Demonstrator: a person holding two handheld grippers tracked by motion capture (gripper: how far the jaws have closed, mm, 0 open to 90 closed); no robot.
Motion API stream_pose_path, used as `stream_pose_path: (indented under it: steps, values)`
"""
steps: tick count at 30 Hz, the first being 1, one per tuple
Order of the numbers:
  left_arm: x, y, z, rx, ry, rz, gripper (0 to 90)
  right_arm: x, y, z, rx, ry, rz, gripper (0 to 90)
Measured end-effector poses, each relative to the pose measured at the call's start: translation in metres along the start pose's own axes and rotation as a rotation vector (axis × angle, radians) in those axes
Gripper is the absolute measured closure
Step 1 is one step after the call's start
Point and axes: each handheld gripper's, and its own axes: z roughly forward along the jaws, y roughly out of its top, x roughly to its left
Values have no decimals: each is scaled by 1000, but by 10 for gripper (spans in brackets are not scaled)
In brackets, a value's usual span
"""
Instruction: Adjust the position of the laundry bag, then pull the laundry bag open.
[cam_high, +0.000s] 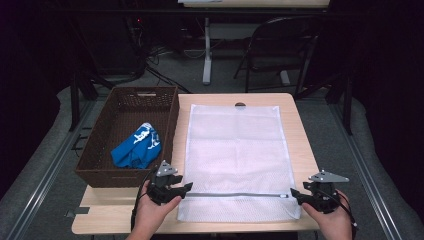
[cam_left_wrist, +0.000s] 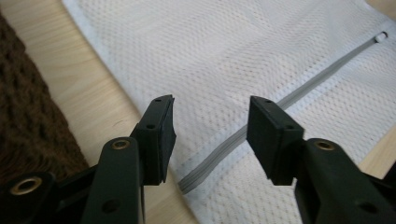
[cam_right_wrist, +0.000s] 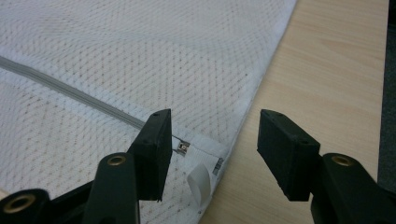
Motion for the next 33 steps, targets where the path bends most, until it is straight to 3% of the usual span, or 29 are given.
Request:
stream_pose_path:
  steps: [7,12,15,17,18,21,33]
  values:
    - [-14,21,-2,-16,-24,33,558,8,14,0,7,11,-29,473]
    - [-21,35,3,-20,-42,34,543,13,25,-1,36,11,-65,472]
    - [-25,42,10,-12,-57,22,538,13,28,-1,29,6,-52,472]
    - [-26,45,12,-13,-52,17,539,11,30,-1,18,1,-44,476]
    - [-31,50,19,-25,-22,20,537,10,31,-1,14,6,-41,508]
    - [-35,53,25,-39,-26,39,600,6,30,1,21,16,-34,545]
    - [-57,68,50,-12,-96,47,617,-6,21,9,36,46,39,548]
